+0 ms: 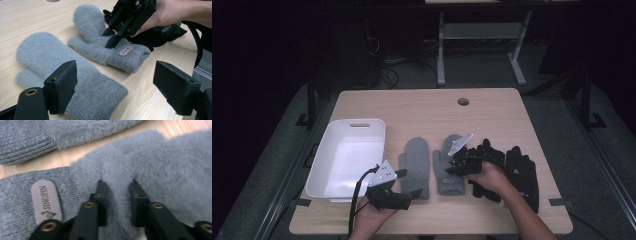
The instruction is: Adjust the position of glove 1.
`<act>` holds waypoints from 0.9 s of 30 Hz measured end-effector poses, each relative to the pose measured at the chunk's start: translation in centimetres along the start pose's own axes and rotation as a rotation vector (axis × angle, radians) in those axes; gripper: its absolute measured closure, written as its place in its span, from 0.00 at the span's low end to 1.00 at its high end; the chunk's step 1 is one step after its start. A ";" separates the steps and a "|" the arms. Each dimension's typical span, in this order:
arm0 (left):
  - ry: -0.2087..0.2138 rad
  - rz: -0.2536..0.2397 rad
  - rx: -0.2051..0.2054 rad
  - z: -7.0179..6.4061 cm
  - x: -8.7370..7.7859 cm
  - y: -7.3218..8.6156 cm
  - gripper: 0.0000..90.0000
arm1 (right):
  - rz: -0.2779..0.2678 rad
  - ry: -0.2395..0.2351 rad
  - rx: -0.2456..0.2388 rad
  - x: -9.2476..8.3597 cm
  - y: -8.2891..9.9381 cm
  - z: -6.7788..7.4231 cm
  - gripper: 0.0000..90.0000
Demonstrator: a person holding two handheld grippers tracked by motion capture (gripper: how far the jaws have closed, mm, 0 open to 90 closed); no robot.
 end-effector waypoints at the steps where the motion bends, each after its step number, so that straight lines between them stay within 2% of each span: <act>1: -0.001 0.000 0.000 0.0 0.0 0.0 0.21 | 0.002 -0.001 0.011 -0.1 0.0 0.1 0.87; 2: -0.001 -0.001 0.001 0.0 -0.1 -0.1 0.21 | 0.001 0.004 0.004 -0.1 -0.1 0.0 0.89; 4: -0.002 0.000 0.002 -0.1 -0.2 -0.1 0.21 | 0.002 0.004 0.023 -0.4 -0.2 0.1 0.91; 10: -0.013 -0.013 0.001 0.0 -0.9 -0.3 0.21 | -0.021 0.003 0.048 -2.2 -1.1 0.6 0.91; 13: -0.017 -0.025 -0.009 0.1 -1.5 -0.3 0.21 | -0.052 -0.019 0.065 -3.3 -2.1 1.0 0.91; 20: -0.024 -0.040 -0.021 0.5 -2.6 -0.4 0.21 | -0.097 -0.065 0.023 -5.1 -5.5 2.2 0.91; 23: -0.028 -0.049 -0.029 0.5 -2.8 -0.4 0.21 | -0.103 -0.072 -0.007 -5.1 -6.8 2.6 0.91; 27: -0.029 -0.054 -0.033 0.7 -3.1 -0.5 0.21 | -0.113 -0.098 0.000 -4.6 -8.6 3.0 0.91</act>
Point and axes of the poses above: each handheld gripper's, and its own axes: x roughly forward along the jaws, y roughly out of its underside, z roughly to its left, the point moved 2 cm from there along x, roughly forward along the jaws, and after that the axes turned 10 degrees about z, right-handed, at the moved point
